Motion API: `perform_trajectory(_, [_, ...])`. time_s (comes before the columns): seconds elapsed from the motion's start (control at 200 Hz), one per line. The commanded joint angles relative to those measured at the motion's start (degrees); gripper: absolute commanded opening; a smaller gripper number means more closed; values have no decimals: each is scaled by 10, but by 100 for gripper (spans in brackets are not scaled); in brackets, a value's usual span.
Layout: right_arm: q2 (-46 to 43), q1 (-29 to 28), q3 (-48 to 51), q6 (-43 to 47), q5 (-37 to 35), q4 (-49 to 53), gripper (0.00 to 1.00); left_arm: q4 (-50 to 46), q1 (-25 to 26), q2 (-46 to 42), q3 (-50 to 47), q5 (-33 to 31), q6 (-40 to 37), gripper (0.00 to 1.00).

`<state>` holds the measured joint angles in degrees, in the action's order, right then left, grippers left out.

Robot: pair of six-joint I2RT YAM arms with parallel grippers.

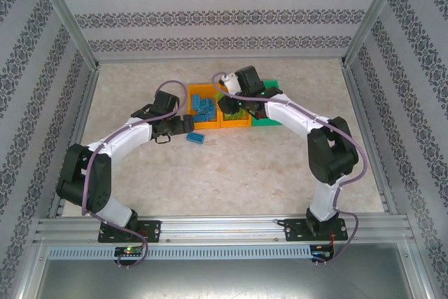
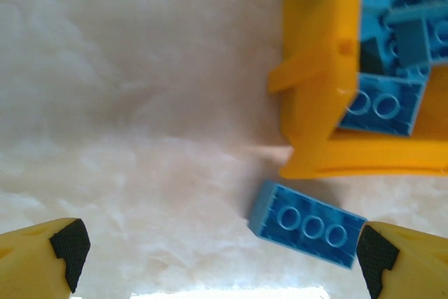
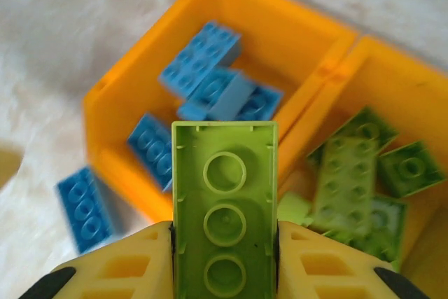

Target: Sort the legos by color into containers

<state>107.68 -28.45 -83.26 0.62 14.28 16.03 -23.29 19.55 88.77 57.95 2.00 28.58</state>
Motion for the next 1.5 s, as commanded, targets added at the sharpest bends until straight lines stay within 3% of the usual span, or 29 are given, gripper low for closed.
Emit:
perform_trajectory(0.0, [55, 24, -40, -61, -25, 28, 28, 19, 34, 9, -1, -19, 5, 100])
perform_trajectory(0.28, [118, 51, -101, -121, -70, 66, 31, -18, 88, 83, 58, -41, -46, 99])
perform_trajectory(0.475, [123, 54, -103, -121, -74, 84, 43, -36, 102, 103, 74, -63, -8, 100])
perform_trajectory(0.614, [114, 53, -98, -121, -69, 83, 60, -37, 108, 117, 78, -80, -48, 99])
perform_trajectory(0.819, [87, 53, -88, -145, -43, 68, 74, -17, 115, 139, 69, -79, -79, 100])
perform_trajectory(1.144, [60, 60, -85, -172, -31, 65, 76, 24, 116, 167, 62, -76, -97, 99])
perform_trajectory(1.304, [51, 68, -75, -177, -34, 61, 77, 35, 116, 173, 59, -76, -99, 93])
perform_trajectory(1.499, [32, 74, -56, -176, -34, 60, 76, 42, 116, 186, 62, -69, -91, 72])
